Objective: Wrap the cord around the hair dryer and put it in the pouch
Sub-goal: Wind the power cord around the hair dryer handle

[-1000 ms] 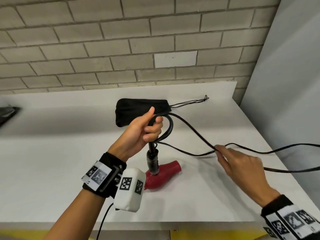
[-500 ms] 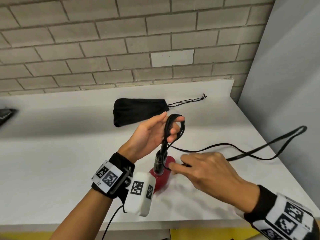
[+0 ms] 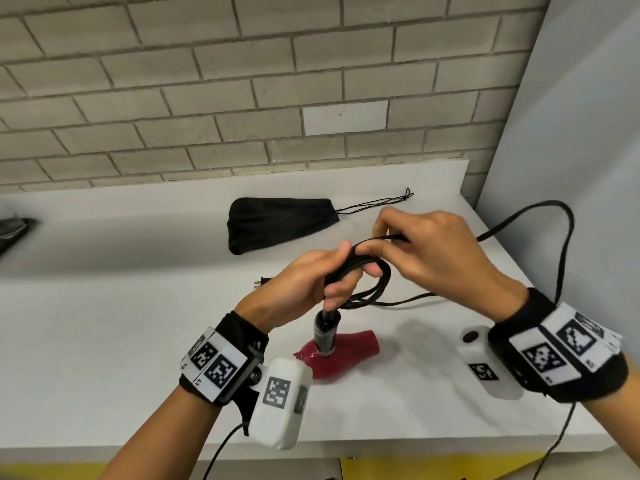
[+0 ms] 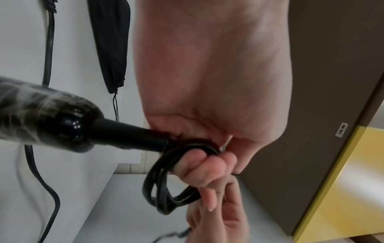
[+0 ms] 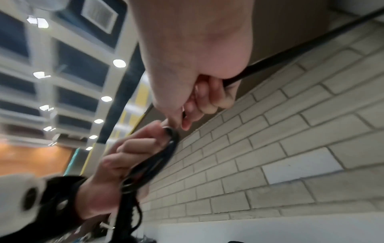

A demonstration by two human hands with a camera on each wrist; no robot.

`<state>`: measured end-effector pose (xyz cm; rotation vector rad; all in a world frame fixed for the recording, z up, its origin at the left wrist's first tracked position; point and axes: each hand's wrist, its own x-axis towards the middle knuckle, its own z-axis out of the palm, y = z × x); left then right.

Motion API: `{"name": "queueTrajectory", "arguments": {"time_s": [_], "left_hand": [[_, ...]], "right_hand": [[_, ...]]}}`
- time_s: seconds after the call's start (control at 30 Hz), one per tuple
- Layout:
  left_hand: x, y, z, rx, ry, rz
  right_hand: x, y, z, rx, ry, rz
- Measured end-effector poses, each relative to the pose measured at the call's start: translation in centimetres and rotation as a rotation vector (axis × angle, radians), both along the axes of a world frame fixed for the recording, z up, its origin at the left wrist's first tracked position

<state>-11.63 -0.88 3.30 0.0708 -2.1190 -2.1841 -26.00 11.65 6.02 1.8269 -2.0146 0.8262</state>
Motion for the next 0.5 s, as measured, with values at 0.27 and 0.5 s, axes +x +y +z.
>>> {"name": "queueTrajectory", "arguments": {"time_s": [0.27, 0.5], "left_hand": [[-0.1, -0.2, -0.3, 0.038, 0.038, -0.013], [-0.1, -0.2, 0.0, -0.097, 0.002, 0.036]], "right_hand": [[-2.2, 0.5, -0.9, 0.510, -0.786, 0.423], [-2.3, 1.4, -0.2, 0.564, -1.077, 0.542]]}}
